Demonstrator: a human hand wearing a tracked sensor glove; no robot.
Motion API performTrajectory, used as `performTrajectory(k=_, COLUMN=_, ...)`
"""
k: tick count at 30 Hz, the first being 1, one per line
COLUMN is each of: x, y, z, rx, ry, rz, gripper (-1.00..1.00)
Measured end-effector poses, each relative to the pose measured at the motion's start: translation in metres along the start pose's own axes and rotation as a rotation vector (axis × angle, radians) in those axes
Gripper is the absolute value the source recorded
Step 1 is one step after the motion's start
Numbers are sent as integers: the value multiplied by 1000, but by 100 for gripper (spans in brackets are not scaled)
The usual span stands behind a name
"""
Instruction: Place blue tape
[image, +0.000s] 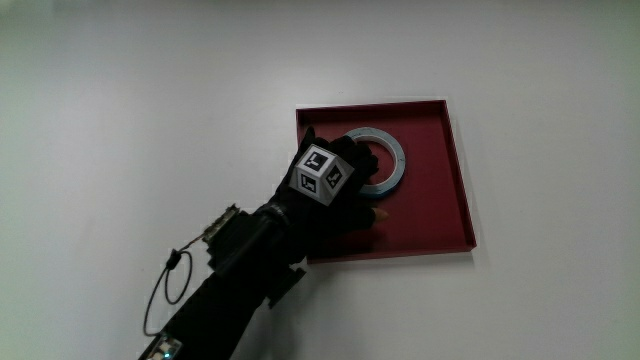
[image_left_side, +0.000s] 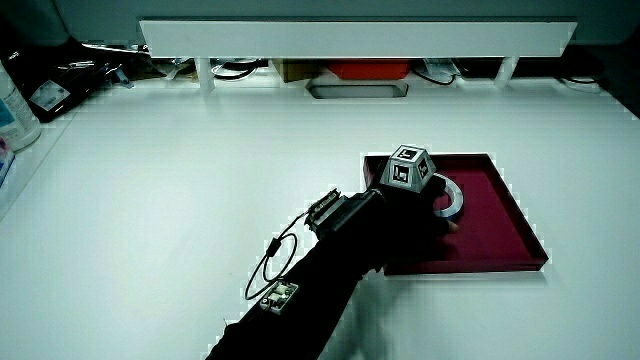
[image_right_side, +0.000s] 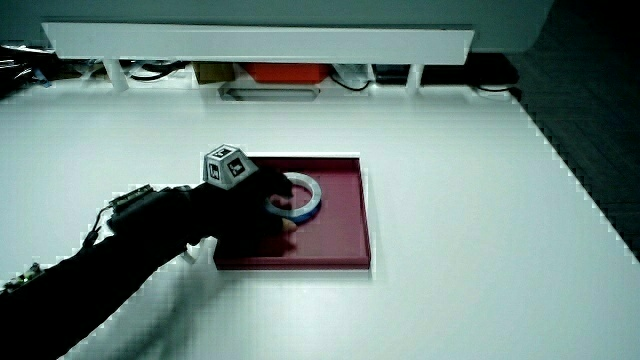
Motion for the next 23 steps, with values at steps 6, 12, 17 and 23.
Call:
performTrajectory(k=6, x=-16, y=-18, z=12, rx=-22, ry=-95, rz=-38, gripper=-93)
performTrajectory(k=12, x=-36, y=-45, z=33, rx=10, ry=-108, rz=-115, gripper=-100)
performTrajectory(k=17, x=-45, y=-73, z=64, rx=13, ry=-87, rz=-104, gripper=-100)
performTrajectory(k=23, x=-50, y=-100, z=105, rx=36, ry=99, rz=-1, gripper=-100)
